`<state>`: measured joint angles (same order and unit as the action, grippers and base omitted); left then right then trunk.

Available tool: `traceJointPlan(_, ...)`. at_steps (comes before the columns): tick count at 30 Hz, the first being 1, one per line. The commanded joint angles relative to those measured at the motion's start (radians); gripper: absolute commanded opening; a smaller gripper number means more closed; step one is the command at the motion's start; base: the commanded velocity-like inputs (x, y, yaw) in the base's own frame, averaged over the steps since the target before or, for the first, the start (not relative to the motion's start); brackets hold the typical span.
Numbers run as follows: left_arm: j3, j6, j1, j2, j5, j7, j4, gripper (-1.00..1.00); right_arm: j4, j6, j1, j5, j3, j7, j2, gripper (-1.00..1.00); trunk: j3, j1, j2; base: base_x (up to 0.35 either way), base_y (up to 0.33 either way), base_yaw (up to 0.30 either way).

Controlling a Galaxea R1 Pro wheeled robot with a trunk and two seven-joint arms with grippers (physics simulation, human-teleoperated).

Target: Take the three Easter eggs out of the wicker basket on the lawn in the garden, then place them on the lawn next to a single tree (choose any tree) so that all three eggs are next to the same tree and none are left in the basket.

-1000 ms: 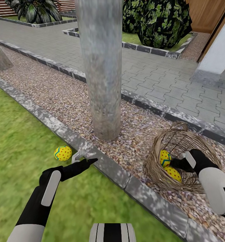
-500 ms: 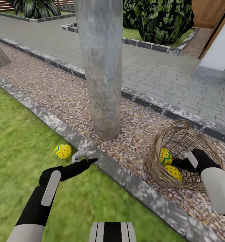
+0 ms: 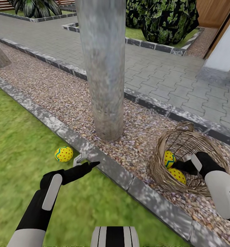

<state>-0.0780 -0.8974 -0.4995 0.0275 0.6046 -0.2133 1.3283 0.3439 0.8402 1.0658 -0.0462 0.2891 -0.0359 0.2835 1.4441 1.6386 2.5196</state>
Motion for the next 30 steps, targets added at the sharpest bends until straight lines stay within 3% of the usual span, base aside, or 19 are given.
traceJointPlan(1, -0.003, -0.006, -0.001, 0.001, -0.005, -0.008, 0.0, 1.0, 0.001, 0.006, 0.0, -0.003, 0.004, -0.001, 0.0, 1.0, 0.005, 0.0, 0.001, 0.0, 0.0, 0.0)
traceJointPlan(30, -0.003, -0.011, -0.001, -0.001, -0.005, -0.012, 0.026, 1.0, -0.014, 0.014, 0.0, -0.011, 0.009, -0.001, 0.0, 1.0, 0.051, 0.006, 0.003, 0.0, 0.0, 0.0)
